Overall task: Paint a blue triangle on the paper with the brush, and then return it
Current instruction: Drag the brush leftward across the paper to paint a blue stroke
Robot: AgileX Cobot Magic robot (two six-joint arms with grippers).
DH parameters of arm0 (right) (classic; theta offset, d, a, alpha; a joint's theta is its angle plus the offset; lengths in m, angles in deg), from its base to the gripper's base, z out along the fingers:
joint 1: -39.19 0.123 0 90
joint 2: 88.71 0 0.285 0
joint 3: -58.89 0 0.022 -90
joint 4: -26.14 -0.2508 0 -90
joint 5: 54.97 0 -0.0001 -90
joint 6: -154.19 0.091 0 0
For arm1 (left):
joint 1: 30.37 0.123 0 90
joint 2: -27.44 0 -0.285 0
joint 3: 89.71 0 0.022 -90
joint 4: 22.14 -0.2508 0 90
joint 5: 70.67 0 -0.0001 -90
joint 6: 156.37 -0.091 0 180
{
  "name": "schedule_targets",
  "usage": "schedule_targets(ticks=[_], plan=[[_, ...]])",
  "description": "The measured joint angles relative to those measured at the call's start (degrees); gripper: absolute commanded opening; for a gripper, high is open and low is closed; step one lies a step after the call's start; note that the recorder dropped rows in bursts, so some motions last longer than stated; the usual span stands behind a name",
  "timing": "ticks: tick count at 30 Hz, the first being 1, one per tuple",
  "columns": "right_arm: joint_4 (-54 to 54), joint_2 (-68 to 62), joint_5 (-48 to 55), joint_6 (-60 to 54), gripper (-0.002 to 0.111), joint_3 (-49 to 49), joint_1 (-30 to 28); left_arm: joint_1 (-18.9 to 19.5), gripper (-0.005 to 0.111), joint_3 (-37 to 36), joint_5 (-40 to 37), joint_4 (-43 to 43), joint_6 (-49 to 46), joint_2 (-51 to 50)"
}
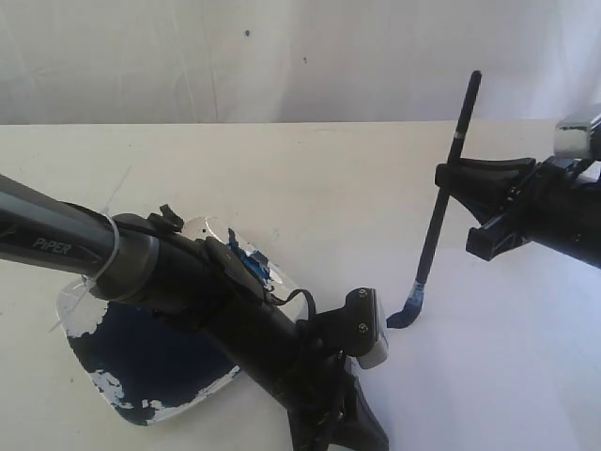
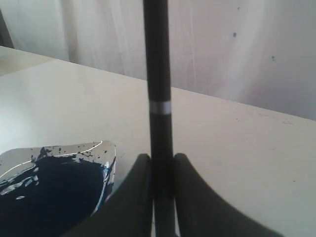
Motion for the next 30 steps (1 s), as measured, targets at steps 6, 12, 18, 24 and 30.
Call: schedule_targets(ticks=[6,12,18,24,30], plan=[[-0.4,2.2,1.5,-0.8,0.0,0.0,-4.9,0.0,0.0,0.0,0.0,0.0,0.0,0.0],[-0.5,2.3,2.0,-0.9,0.0,0.0,-7.3,0.0,0.0,0.0,0.0,0.0,0.0,0.0],[-0.5,2.3,2.2,-0.9,0.0,0.0,-7.8,0.0,0.0,0.0,0.0,0.0,0.0,0.0],[-0.4,2.9,-1.6,0.0,0.0,0.0,-7.8,0.0,0.0,0.0,0.0,-0.1,0.0,0.0],[-0.4,9.5,-1.4,3.5,0.0,-0.8,-7.8,0.0,0.0,0.0,0.0,-0.1,0.0,0.0]])
